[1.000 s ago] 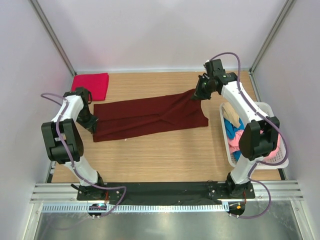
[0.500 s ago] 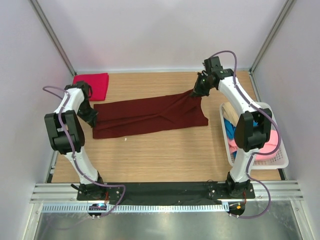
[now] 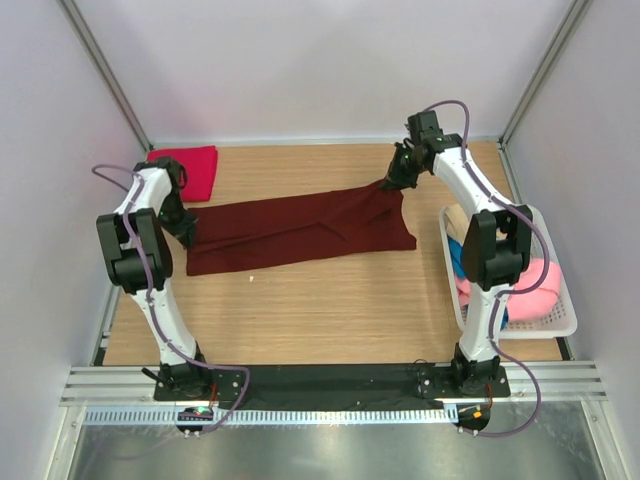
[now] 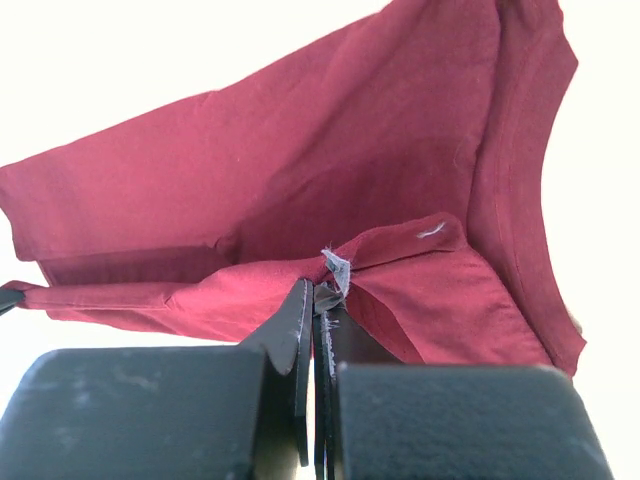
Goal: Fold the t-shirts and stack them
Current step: Fold the tshirt
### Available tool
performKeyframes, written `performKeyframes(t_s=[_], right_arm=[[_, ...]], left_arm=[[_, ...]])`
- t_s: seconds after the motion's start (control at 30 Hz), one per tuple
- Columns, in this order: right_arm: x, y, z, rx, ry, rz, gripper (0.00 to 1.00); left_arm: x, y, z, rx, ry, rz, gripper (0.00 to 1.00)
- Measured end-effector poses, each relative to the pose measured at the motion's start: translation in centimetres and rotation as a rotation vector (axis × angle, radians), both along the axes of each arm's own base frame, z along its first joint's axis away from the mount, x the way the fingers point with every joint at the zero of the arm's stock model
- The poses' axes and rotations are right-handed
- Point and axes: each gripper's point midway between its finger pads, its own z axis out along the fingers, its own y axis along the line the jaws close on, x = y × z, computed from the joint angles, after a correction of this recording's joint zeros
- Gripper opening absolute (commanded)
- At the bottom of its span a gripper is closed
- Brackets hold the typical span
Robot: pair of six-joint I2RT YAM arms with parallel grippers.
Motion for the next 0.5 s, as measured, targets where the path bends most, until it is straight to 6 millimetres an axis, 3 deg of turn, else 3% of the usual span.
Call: performKeyframes(t_s=[0.5], right_arm=[[1.4,0.3,-2.6,-0.006,0.038,0.001,0.01]], left_arm=[[1.2,0.4,-1.7,0.001,0.042,-0.017,0.16]])
